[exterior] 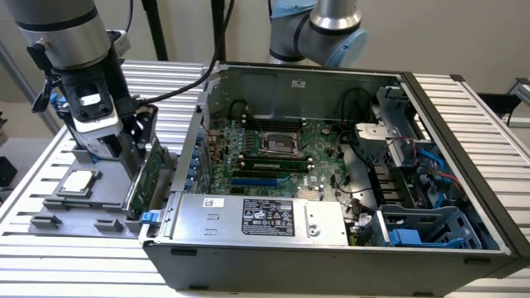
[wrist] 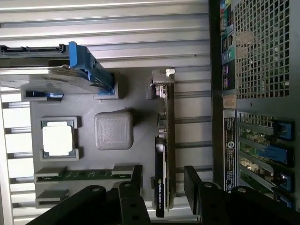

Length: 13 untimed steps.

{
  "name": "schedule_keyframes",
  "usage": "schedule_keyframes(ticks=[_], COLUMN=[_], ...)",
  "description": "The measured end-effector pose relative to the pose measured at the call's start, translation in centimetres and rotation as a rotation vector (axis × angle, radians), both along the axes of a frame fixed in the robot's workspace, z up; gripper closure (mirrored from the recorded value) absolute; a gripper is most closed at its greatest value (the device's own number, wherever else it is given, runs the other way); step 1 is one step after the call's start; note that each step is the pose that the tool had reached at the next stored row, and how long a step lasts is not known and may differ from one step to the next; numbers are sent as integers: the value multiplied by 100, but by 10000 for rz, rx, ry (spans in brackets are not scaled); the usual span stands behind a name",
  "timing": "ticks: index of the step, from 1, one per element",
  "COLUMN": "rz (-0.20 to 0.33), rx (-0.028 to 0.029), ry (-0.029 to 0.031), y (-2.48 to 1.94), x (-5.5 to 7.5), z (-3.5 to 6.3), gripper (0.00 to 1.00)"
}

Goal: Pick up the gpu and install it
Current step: 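Pick up the gpu and move the gpu toward the slot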

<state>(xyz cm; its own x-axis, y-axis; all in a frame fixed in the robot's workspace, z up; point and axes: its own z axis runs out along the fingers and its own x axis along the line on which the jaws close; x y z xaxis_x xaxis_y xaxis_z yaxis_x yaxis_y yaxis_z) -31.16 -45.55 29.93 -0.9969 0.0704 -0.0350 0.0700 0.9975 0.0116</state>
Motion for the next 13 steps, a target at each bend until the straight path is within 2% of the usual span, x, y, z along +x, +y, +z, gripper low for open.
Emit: schedule_keyframes(ticks=[6, 13], rz=[-24, -158], rx=[-2, -2], ry=[-71, -113], y=[-23, -27], x=[0, 0], z=[-110, -237], gripper=[52, 52])
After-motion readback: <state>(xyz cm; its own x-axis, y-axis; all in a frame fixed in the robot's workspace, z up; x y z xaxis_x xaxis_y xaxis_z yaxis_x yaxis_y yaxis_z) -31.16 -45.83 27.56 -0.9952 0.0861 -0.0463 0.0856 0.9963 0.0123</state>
